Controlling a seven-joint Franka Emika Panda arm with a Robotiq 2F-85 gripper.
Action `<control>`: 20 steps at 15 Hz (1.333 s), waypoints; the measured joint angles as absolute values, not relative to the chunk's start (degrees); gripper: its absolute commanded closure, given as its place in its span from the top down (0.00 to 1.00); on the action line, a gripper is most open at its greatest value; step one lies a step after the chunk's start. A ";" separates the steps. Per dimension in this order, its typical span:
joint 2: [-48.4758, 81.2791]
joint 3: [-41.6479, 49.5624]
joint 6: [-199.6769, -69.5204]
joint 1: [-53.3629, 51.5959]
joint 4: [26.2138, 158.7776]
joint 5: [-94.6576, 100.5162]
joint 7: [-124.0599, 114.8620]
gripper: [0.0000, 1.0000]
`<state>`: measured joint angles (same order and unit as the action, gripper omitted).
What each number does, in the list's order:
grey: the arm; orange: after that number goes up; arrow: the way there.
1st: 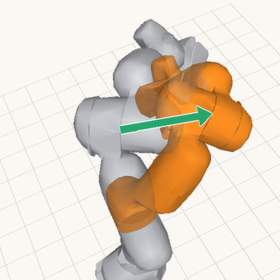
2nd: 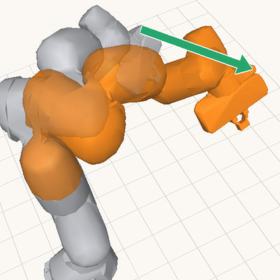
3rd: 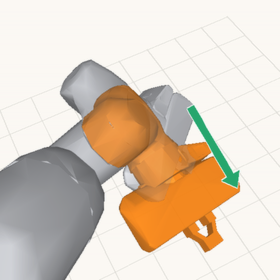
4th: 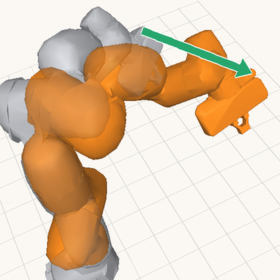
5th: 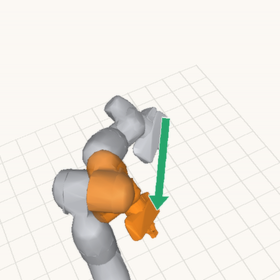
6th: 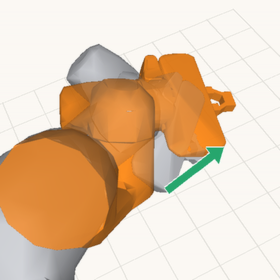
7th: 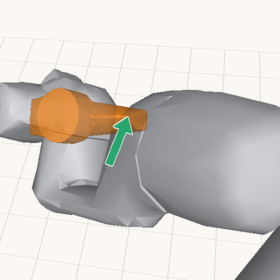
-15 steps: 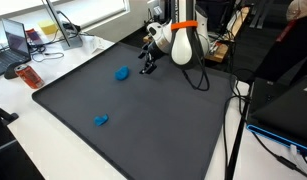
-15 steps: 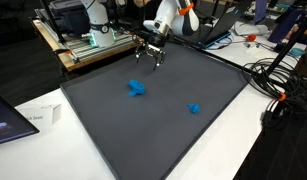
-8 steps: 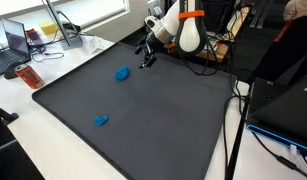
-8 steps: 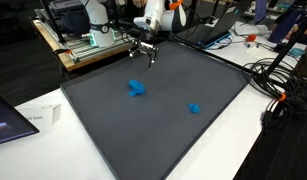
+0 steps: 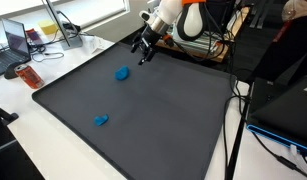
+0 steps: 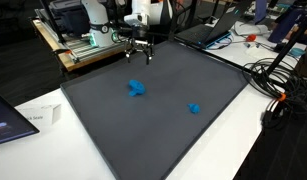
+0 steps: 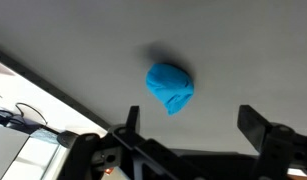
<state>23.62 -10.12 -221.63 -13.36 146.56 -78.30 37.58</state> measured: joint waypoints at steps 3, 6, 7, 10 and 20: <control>20.14 -9.89 -218.94 -11.63 150.40 -72.42 36.59 1.00; 16.53 -9.81 -215.04 -8.85 153.61 -66.23 36.52 1.00; 15.34 -9.76 -213.49 -7.74 154.48 -64.13 36.53 1.00; 12.06 -9.31 -207.89 -4.02 156.40 -57.63 36.94 1.00; 6.04 -2.61 -185.60 6.55 157.02 -45.16 51.31 1.00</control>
<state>6.04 -2.61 -185.60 6.55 157.02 -45.16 51.31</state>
